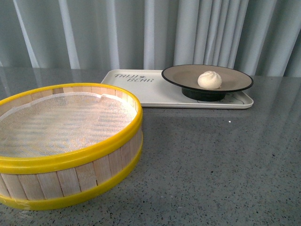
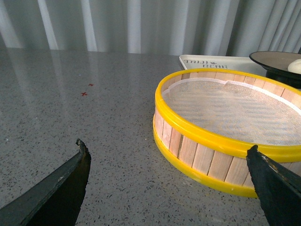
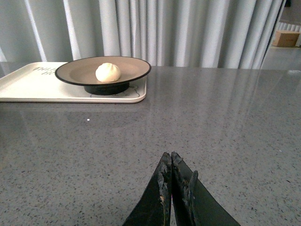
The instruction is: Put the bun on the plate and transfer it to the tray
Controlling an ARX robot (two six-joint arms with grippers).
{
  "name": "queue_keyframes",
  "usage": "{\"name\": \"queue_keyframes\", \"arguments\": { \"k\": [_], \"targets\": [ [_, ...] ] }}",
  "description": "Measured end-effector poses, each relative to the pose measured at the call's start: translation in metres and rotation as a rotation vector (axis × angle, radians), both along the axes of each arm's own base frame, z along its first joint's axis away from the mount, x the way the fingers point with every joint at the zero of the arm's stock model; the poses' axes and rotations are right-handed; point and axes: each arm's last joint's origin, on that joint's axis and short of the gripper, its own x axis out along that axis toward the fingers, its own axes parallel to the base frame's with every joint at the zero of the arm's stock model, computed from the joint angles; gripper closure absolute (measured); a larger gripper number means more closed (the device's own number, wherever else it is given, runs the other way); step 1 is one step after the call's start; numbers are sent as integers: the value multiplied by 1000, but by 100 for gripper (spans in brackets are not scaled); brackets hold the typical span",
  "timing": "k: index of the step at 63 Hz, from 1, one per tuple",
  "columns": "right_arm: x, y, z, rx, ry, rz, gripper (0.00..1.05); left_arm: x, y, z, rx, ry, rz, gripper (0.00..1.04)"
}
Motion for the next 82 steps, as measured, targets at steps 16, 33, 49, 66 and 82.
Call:
{"name": "queue_keyframes", "arguments": {
  "k": [16, 33, 49, 66, 82],
  "targets": [
    [-10, 0, -15, 0, 27, -3, 103, 0, 0, 0, 0, 0, 0, 7],
    [-13, 0, -13, 0, -3, -4, 103, 0, 0, 0, 0, -1, 0, 7],
    [-13, 0, -13, 0, -3, -4, 71, 0, 0, 0, 0, -1, 0, 7],
    [-13, 0, -13, 0, -3, -4, 25, 0, 0, 0, 0, -1, 0, 7],
    [-13, 0, -13, 3, -3, -4, 9, 0, 0, 0, 0, -1, 0, 7]
  ]
}}
